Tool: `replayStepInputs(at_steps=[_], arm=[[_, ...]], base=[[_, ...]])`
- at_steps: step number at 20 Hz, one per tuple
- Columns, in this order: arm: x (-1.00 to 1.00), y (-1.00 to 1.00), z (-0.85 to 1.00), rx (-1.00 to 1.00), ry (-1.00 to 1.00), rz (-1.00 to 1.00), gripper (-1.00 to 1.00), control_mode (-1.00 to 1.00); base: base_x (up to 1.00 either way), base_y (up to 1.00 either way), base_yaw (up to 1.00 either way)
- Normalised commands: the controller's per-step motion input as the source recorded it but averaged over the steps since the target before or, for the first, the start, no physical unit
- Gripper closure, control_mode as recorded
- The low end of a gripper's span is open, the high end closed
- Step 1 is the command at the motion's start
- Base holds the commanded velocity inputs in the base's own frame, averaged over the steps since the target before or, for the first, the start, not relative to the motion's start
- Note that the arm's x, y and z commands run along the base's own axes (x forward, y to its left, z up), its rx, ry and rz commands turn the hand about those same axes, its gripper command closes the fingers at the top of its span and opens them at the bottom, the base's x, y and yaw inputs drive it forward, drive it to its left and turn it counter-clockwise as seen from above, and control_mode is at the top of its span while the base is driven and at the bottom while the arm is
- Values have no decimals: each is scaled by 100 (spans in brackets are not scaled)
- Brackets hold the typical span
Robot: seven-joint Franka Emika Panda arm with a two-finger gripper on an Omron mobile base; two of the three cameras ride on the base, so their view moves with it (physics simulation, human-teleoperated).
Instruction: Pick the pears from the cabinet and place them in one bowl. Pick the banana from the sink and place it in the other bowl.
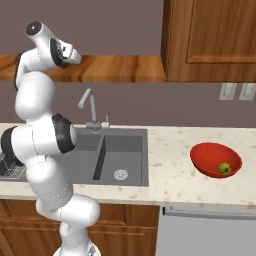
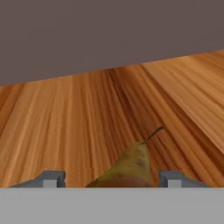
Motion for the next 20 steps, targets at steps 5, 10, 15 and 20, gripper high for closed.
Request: replayStepInputs(at_steps=[5, 10, 15, 20], arm=[[3, 8, -3, 0, 1, 0, 100, -100], [-32, 0, 4, 1, -1, 0, 100, -100], [-100, -6, 3, 3, -3, 1, 100, -100], [-100, -21, -5, 4, -1, 5, 100, -100]], base=[[0, 0, 0], [0, 0, 0], [0, 0, 0], [0, 0, 0]])
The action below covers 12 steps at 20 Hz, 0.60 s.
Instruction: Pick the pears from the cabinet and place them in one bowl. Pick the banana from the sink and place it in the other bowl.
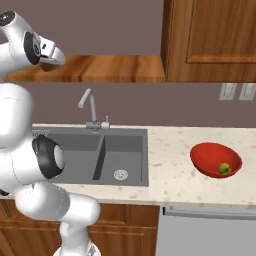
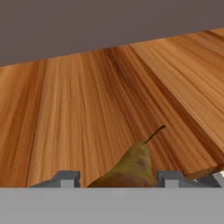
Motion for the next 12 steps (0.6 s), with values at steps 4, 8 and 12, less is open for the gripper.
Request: replayStepInputs(at_steps=[4, 8, 12], arm=[[-100, -35, -28, 4, 0, 8, 100, -100], [-100, -38, -49, 5, 0, 8, 100, -100], [-100, -34, -59, 2, 0, 7, 100, -100]], base=[[0, 0, 0], [0, 0, 0], [0, 0, 0]])
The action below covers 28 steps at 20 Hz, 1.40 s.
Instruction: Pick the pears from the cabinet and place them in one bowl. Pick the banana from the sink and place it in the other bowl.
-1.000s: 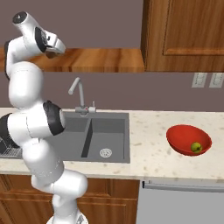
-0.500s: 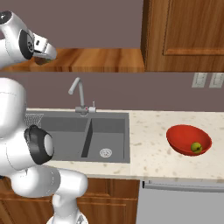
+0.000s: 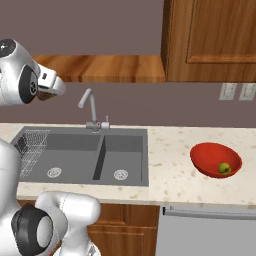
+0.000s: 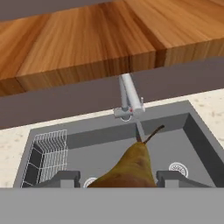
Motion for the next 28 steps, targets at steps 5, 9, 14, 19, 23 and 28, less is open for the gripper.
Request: replayStepInputs(at_steps=[5, 9, 14, 19, 23, 28], arm=[[-100, -21, -85, 0, 0, 9, 100, -100], [-93, -19, -84, -4, 0, 11, 100, -100], [-36, -10, -31, -2, 0, 4, 100, 100], [0, 0, 0, 0, 0, 0, 100, 100], [0, 0, 0, 0, 0, 0, 100, 100], [0, 0, 0, 0, 0, 0, 100, 100]], base=[[0, 0, 0], [0, 0, 0], [-18, -26, 0], [-6, -99, 0], [6, -100, 0], [13, -100, -1]])
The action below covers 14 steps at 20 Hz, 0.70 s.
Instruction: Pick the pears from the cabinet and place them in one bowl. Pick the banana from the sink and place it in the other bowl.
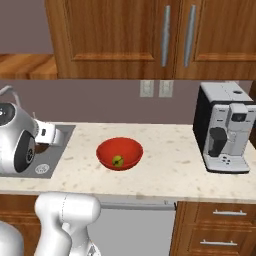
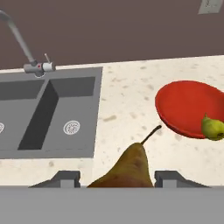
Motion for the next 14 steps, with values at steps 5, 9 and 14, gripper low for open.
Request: replayStepInputs(at_steps=[5, 9, 14], arm=[[0, 0, 0, 0, 0, 0, 100, 100], [61, -34, -59, -9, -11, 5, 100, -100], [65, -12, -57, -7, -7, 6, 100, -100]], base=[[25, -96, -1], [0, 0, 0], [0, 0, 0]])
